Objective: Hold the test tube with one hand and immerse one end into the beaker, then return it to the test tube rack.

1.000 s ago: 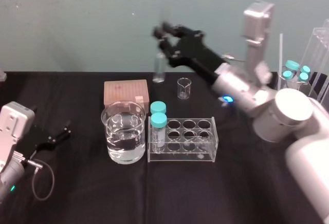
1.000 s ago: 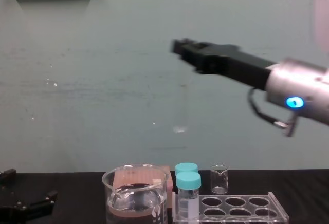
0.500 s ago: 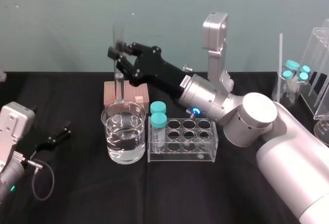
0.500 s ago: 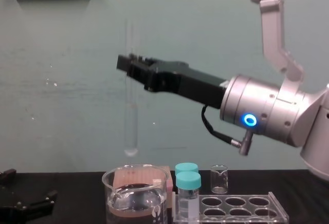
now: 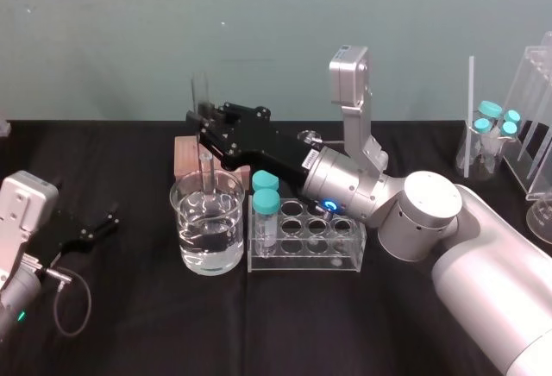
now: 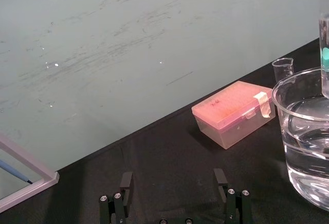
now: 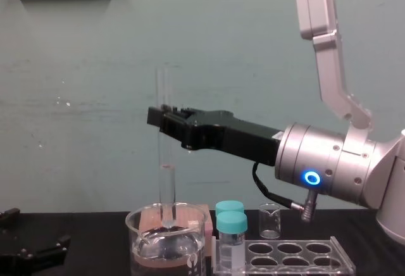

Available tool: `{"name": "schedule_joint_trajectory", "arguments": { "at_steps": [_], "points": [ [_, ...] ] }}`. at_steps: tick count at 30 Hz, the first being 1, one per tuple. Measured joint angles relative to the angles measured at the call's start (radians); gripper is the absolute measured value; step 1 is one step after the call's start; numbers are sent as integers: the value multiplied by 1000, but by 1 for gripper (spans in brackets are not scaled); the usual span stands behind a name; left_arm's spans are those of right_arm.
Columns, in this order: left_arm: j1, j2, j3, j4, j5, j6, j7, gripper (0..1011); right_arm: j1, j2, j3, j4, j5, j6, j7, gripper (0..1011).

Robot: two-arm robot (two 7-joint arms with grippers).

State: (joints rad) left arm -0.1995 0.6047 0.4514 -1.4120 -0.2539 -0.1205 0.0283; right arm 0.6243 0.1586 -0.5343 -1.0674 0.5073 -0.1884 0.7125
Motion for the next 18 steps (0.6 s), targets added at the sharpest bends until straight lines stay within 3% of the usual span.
{"name": "schedule_joint_trajectory", "arguments": {
  "at_steps": [18],
  "points": [
    [0,0,0,0,0,0,0,1000,10,0,-11,62,2,11,-2,227]
  ]
}}
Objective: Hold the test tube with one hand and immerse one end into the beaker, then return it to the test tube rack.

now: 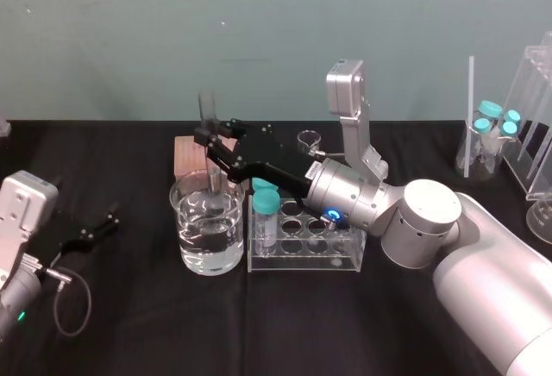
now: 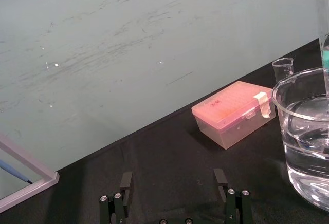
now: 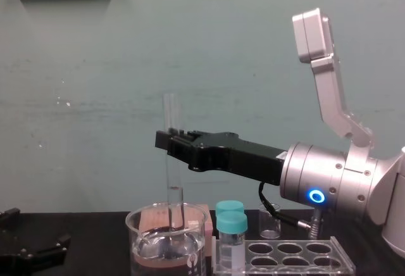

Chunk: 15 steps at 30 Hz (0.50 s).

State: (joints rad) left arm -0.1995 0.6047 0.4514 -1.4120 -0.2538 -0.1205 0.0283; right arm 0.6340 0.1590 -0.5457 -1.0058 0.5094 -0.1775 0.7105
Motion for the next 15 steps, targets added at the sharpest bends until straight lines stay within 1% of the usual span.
{"name": "schedule_joint_trajectory", "arguments": {
  "at_steps": [6,15],
  "points": [
    [0,0,0,0,0,0,0,1000,3,-7,1,19,7,1,7,227],
    [0,0,0,0,0,0,0,1000,-5,-6,-7,22,13,15,23,227]
  ]
}}
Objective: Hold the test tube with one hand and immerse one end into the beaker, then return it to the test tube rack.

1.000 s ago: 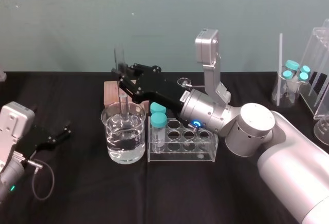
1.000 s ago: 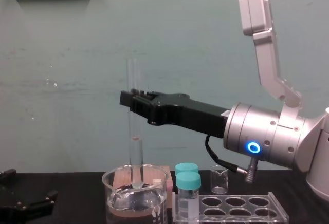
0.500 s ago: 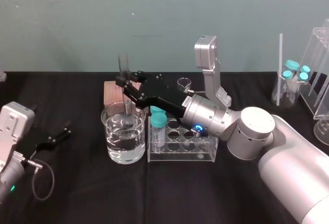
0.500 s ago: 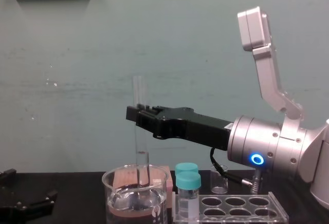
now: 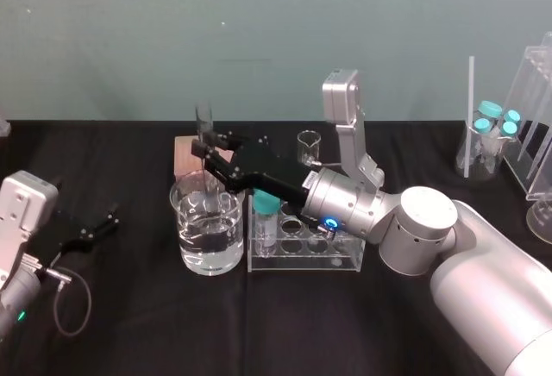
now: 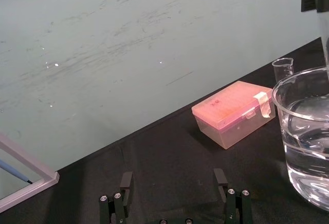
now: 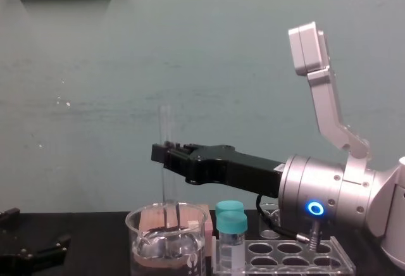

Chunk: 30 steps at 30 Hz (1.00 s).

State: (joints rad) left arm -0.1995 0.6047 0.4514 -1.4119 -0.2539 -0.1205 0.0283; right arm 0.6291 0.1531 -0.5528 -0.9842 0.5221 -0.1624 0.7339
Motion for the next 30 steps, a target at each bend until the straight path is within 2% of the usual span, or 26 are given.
{"name": "schedule_joint_trajectory", "arguments": {
  "at_steps": [30],
  "points": [
    [0,0,0,0,0,0,0,1000,-6,7,-9,8,-8,-7,7,227]
  ]
}}
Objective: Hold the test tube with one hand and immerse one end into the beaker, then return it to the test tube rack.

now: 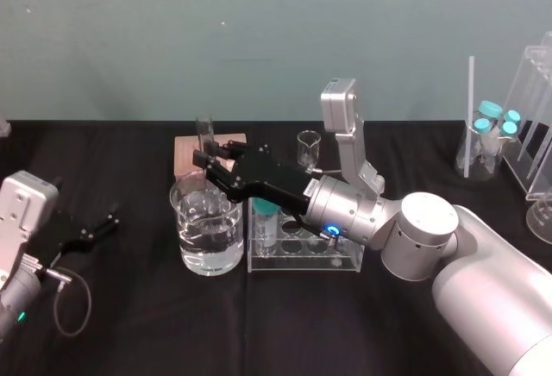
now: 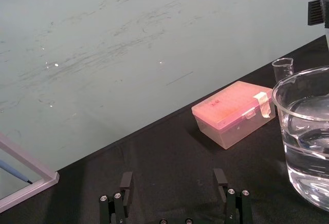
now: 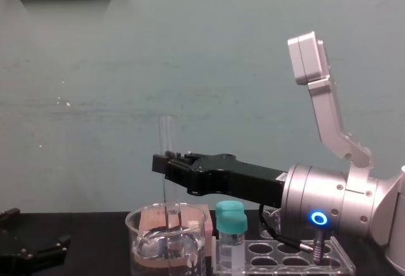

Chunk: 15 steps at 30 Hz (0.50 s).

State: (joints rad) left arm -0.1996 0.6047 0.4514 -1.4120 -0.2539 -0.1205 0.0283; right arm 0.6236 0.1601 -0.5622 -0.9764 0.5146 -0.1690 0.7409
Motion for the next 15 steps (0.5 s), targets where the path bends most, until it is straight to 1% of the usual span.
{"name": "schedule_joint_trajectory", "arguments": {
  "at_steps": [15],
  "points": [
    [0,0,0,0,0,0,0,1000,4,2,1,5,-3,-2,4,227]
  ]
}}
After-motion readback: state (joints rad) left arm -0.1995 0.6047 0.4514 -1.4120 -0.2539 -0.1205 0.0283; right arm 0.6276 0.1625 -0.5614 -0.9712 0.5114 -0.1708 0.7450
